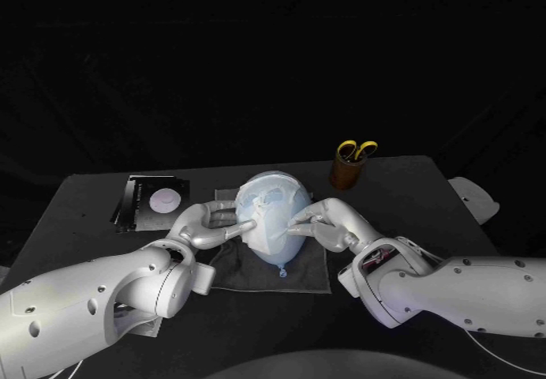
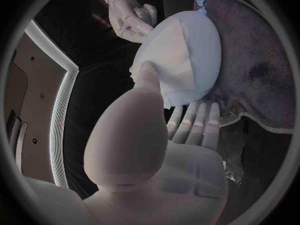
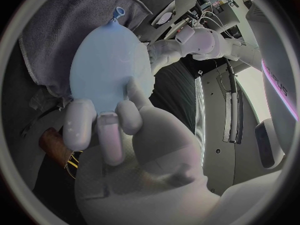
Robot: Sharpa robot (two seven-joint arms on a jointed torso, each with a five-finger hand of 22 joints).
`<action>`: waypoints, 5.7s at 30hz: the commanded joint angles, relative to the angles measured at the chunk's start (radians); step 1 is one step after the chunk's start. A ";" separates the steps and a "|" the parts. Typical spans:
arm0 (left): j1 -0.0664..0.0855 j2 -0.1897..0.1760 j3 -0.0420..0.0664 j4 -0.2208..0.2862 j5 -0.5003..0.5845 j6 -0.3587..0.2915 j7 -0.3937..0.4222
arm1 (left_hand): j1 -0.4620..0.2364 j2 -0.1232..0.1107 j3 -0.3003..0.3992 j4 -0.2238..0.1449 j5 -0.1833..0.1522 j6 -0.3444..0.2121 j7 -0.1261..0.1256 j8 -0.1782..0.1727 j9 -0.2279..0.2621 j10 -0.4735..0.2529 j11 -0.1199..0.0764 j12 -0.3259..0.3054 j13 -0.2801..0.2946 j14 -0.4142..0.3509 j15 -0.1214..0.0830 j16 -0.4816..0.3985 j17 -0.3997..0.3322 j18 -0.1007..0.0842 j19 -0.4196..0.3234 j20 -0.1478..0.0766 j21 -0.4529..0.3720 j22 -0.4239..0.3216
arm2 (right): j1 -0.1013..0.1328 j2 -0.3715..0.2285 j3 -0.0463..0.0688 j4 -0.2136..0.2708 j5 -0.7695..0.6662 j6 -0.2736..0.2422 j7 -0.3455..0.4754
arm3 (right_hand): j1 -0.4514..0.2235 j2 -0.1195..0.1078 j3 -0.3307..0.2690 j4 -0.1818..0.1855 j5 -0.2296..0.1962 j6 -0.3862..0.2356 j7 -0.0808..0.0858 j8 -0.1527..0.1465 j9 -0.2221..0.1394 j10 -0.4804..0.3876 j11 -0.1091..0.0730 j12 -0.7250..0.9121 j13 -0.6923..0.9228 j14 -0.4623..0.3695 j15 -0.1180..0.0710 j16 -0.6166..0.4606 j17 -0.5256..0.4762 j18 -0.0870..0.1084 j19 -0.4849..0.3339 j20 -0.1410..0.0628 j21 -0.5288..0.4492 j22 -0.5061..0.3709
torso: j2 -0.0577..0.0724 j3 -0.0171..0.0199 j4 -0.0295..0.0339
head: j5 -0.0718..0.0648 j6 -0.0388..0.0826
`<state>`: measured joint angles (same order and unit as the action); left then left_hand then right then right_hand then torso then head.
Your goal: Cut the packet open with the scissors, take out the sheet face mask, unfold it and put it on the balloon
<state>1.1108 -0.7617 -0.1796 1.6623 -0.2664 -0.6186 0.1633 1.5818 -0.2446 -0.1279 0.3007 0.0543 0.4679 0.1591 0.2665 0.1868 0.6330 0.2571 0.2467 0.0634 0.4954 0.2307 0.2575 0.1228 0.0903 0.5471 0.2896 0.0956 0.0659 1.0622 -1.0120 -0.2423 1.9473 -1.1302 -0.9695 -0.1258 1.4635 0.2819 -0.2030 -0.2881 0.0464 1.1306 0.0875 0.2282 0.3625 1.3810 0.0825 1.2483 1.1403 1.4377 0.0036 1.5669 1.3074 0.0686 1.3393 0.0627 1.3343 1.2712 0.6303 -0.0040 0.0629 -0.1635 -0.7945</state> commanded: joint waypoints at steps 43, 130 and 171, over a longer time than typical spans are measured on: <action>0.000 0.002 0.000 0.009 0.009 0.017 -0.007 | -0.002 0.004 0.000 0.000 -0.001 0.006 0.132 0.003 0.000 0.011 -0.002 -0.009 0.000 0.001 0.003 -0.014 -0.004 0.010 0.009 0.001 0.005 -0.003 | 0.000 -0.111 -0.001 0.078 0.062 -0.029 0.068 | -0.183 -0.119 -0.053 0.035 0.009 -0.084 0.031 -0.074 -0.007 0.190 -0.045 0.322 0.431 0.133 -0.030 0.004 0.263 0.011 -0.001 0.018 -0.004 0.002 | 0.000 -0.0001 0.0005 | -0.003 0.007; 0.000 -0.004 0.000 0.047 0.029 0.018 -0.028 | -0.004 0.016 0.010 -0.001 -0.002 0.030 0.130 0.009 0.004 0.031 -0.005 -0.017 0.001 0.016 0.000 -0.021 -0.006 0.012 0.017 0.001 0.003 -0.006 | -0.001 0.018 0.012 -0.025 0.035 -0.120 0.024 | 0.081 -0.006 -0.019 -0.007 0.006 0.046 -0.005 -0.040 0.048 0.190 -0.076 0.322 0.431 0.133 -0.055 0.004 0.263 0.018 -0.019 -0.007 -0.035 -0.015 | 0.000 0.0002 -0.0003 | -0.013 0.016; 0.000 0.001 0.000 0.029 0.031 0.023 -0.027 | -0.011 0.007 -0.003 0.000 -0.001 0.028 0.129 0.004 0.002 0.032 -0.006 -0.026 0.000 0.012 0.000 -0.031 -0.010 0.013 0.017 0.001 0.001 -0.008 | 0.012 -0.158 0.012 0.057 0.066 -0.068 0.018 | 0.064 -0.016 0.005 -0.005 0.023 0.050 -0.006 -0.038 0.055 0.190 -0.078 0.322 0.431 0.133 -0.057 0.004 0.263 0.015 -0.013 -0.008 -0.023 0.000 | 0.000 0.0007 -0.0007 | -0.020 0.015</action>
<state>1.1116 -0.7658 -0.1795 1.6880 -0.2368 -0.6224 0.1329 1.5817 -0.2368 -0.1223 0.3005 0.0543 0.4929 0.1627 0.2731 0.1895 0.6582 0.2537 0.2237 0.0636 0.5058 0.2342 0.2283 0.1145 0.0836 0.5576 0.2931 0.0956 0.0596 1.0731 -1.1693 -0.2304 2.0024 -1.0785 -0.9704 -0.1278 1.5014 0.2280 -0.2060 -0.2935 0.0589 1.1650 0.0929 0.1881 0.4087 1.3752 0.0878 1.2959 1.0620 1.4323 0.0127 1.5670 1.3081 0.0701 1.3305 0.0540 1.3117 1.2755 0.6303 -0.0034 0.0624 -0.1846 -0.7798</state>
